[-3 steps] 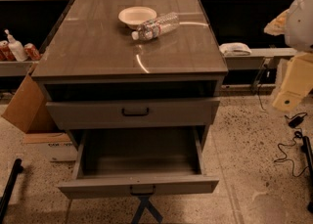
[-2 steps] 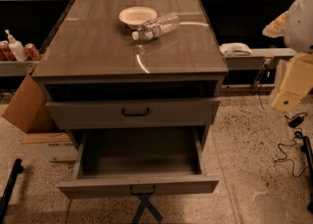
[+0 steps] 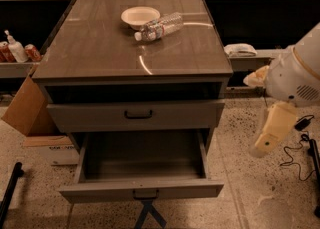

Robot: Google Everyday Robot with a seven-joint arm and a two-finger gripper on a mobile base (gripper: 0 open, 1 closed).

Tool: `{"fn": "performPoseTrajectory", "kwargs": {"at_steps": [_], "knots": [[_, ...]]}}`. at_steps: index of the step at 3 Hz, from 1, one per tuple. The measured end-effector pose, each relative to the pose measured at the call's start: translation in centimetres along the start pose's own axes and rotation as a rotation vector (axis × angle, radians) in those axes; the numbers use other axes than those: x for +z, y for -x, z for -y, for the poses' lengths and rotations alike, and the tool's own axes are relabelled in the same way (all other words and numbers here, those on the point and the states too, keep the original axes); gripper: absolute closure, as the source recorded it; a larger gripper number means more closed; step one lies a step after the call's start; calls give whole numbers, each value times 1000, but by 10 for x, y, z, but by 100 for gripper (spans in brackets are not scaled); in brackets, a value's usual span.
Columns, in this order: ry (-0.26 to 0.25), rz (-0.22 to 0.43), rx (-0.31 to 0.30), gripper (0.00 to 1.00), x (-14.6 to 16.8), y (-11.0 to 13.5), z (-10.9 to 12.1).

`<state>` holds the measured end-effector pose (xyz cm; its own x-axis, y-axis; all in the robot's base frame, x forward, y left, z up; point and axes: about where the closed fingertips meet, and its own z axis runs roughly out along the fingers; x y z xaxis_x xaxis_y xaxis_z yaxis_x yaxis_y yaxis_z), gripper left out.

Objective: Close middle drawer

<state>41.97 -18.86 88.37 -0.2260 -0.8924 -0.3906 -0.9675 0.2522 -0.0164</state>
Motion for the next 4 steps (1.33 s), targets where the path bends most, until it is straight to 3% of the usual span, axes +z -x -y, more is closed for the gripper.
{"fn": "performPoseTrajectory", "kwargs": {"at_steps": [1, 3, 4], "knots": [[113, 85, 53, 0, 51, -2, -27], [106, 65, 44, 0, 72, -4, -27], [137, 72, 18, 0, 129, -18, -32]]}}
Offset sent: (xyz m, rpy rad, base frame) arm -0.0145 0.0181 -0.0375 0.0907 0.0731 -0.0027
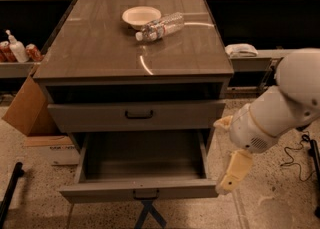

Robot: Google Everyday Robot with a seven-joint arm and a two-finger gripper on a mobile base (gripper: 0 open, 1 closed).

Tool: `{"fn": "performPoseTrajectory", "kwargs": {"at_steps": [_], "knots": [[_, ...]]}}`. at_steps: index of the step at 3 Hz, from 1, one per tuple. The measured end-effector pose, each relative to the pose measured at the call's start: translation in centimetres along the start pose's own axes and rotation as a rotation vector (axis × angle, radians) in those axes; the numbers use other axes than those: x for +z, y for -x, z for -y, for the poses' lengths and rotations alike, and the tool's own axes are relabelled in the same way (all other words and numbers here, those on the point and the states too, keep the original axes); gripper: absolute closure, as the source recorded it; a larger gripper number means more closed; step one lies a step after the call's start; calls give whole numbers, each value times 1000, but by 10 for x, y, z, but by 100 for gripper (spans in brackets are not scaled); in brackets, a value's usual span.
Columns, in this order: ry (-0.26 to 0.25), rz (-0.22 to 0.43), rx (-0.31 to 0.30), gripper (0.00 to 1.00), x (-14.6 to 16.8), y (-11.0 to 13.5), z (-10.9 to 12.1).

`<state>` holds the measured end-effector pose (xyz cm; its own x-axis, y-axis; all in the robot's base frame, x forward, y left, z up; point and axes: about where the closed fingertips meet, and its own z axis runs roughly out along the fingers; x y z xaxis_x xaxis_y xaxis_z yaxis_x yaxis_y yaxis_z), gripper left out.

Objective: Close middle drawer

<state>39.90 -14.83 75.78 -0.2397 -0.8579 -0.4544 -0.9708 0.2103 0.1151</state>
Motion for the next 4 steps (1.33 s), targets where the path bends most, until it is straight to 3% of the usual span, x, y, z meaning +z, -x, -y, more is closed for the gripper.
{"fn": "performPoseTrajectory", "kwargs": {"at_steps": [2, 3, 4], "knots": [[79, 21, -13, 0, 106, -24, -2], [79, 20, -13, 0, 106, -24, -2], [88, -10, -47, 19, 137, -29, -6]]}}
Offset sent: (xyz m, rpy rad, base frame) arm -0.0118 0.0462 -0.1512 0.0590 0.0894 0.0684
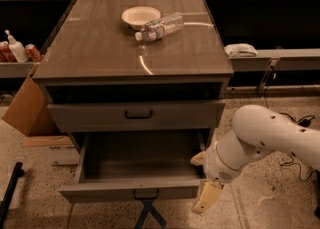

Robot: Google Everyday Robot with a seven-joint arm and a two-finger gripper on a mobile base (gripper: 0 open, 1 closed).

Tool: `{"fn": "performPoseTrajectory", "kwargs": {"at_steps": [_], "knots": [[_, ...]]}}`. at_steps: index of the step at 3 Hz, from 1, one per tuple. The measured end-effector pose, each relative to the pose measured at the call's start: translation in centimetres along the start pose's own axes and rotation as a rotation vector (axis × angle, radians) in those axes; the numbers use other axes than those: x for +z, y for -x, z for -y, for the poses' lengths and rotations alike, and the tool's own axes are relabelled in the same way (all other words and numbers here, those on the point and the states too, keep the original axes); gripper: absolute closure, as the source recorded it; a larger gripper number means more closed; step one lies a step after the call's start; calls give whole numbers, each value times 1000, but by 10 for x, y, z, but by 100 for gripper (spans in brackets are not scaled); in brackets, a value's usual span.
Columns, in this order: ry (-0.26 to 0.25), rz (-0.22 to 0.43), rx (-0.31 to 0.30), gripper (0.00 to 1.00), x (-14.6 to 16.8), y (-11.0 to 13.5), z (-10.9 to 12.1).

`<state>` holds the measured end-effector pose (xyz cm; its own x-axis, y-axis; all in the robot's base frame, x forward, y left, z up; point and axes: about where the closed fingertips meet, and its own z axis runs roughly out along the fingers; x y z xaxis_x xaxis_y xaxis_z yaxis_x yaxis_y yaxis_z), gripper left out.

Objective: Close middle drawer

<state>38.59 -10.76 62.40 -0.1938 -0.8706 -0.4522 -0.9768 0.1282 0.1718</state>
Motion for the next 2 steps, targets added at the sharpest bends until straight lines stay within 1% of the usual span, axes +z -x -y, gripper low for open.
{"fn": "performPoseTrajectory", "kwargs": {"at_steps": [1, 2], "knots": [[-1, -48, -38, 43, 42, -12, -2], [10, -93, -57, 64, 83, -29, 1]]}}
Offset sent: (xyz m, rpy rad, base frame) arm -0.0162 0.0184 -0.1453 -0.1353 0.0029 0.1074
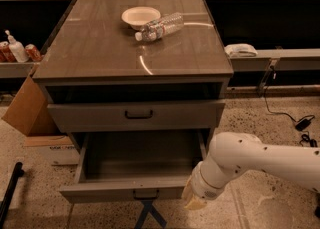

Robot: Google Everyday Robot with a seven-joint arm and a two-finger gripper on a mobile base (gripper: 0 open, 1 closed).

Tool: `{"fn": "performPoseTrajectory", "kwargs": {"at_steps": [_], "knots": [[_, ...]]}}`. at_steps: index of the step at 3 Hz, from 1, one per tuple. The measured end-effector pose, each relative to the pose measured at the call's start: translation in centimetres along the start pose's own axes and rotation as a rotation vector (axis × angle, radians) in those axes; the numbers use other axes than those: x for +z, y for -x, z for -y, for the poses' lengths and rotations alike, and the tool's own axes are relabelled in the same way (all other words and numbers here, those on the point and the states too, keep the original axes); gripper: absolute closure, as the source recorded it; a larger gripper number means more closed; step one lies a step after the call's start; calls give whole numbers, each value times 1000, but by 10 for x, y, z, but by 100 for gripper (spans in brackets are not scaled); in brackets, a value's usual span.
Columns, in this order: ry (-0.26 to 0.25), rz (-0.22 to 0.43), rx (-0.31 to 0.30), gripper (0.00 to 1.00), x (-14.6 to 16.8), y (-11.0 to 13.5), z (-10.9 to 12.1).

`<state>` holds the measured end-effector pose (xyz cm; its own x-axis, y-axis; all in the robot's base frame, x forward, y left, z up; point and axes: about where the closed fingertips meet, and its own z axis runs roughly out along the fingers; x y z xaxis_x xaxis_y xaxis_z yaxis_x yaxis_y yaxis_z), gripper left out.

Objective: Close middle drawer

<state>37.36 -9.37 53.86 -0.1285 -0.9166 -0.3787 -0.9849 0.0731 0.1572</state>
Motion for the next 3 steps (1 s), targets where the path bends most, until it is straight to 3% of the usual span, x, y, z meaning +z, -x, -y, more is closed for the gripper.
{"fn": "performPoseTrajectory", "kwargs": {"at_steps": [1, 2, 3], "knots": [[11, -37, 6, 89, 41, -20, 7], [42, -15, 51, 100, 80, -42, 14], [42, -15, 51, 100, 80, -42, 14]]}}
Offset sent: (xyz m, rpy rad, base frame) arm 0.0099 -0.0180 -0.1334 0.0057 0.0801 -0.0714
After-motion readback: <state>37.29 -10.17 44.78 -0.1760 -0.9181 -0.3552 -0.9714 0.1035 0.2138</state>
